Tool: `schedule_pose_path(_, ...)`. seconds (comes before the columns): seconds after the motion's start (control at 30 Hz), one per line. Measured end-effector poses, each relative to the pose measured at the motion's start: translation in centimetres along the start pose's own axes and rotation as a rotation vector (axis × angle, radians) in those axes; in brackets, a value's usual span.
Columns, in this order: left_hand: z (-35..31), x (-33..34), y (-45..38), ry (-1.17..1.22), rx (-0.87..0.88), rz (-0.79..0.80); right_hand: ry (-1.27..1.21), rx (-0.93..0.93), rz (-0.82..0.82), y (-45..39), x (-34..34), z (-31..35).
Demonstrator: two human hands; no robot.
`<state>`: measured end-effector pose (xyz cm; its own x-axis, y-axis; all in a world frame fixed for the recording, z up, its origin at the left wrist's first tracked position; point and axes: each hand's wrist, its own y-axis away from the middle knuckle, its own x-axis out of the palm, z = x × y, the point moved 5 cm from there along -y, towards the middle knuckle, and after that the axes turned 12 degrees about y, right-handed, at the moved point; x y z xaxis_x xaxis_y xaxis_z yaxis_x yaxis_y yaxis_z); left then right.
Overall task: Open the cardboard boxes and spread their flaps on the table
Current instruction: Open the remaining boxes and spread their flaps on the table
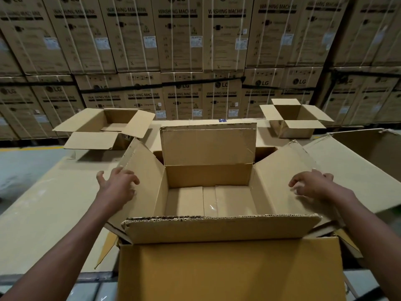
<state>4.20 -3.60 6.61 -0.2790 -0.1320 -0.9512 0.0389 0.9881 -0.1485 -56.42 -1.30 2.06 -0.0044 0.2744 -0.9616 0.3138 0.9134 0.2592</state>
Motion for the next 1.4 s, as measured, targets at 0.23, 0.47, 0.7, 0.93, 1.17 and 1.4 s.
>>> schedule_pose_path(0.23,0.6,0.0,0.6,-0.008,-0.006,0.03,-0.024,-0.038,-0.018,0.6,1.7,-2.1)
schedule_pose_path(0.47,-0.8,-1.4,1.1,0.188,0.008,-0.067,-0.157,-0.136,-0.182,5.6,-3.2,0.7)
schedule_pose_path(0.7,-5.0,-5.6,3.4,0.628,0.084,-0.156,-0.512,-0.257,-0.328,12.1,-8.4,4.9)
schedule_pose_path(0.93,-7.6,-7.9,7.1,0.748,0.137,-0.229,-0.684,-0.402,-0.444,17.2,-10.9,9.7)
schedule_pose_path(1.17,-6.4,-8.4,11.5,0.855,0.124,-0.317,-0.828,-0.532,-0.539,21.4,-10.8,14.2)
schedule_pose_path(1.4,-0.6,-8.2,15.2,1.017,0.042,-0.349,-0.929,-0.655,-0.505,26.4,-9.8,22.8)
